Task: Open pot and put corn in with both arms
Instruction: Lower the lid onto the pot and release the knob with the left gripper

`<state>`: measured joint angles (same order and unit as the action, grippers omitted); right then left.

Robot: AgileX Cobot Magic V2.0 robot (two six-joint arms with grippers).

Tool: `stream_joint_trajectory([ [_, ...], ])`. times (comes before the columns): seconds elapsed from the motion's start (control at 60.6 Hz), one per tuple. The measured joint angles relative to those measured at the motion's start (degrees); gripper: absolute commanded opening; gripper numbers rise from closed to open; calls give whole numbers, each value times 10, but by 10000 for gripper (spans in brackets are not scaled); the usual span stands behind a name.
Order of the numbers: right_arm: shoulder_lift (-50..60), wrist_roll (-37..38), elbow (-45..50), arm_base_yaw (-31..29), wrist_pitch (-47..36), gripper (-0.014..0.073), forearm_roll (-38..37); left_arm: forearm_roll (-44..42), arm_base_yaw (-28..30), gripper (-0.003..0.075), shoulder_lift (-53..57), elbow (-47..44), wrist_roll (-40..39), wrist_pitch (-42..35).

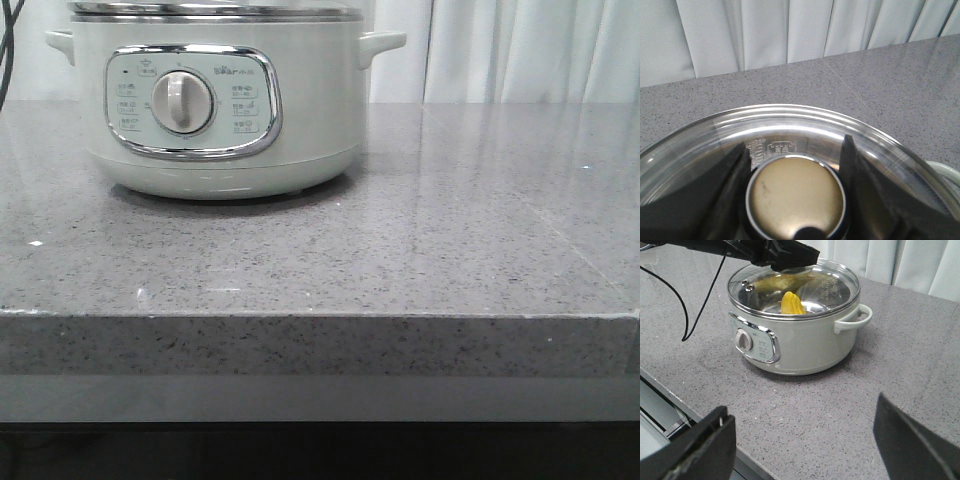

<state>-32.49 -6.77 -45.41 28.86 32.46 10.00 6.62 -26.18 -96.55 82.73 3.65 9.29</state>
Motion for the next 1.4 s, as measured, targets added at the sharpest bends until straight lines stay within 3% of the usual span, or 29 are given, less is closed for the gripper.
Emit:
stream_joint_trajectory([
  [0.165,1,0,0,0,0,582,0,0,0,256,0,1,-1,2],
  [0.33,1,0,0,0,0,582,0,0,0,513,0,1,-1,3],
  [0.379,1,0,0,0,0,582,0,0,0,544,0,1,-1,3],
  [0.808,1,0,0,0,0,582,0,-10,0,546,70,2,-1,65],
  [1.138,1,0,0,0,0,582,0,-33,0,546,227,-1,-1,269],
  [1.402,1,0,0,0,0,582,0,-34,0,546,387,-117,-1,321],
])
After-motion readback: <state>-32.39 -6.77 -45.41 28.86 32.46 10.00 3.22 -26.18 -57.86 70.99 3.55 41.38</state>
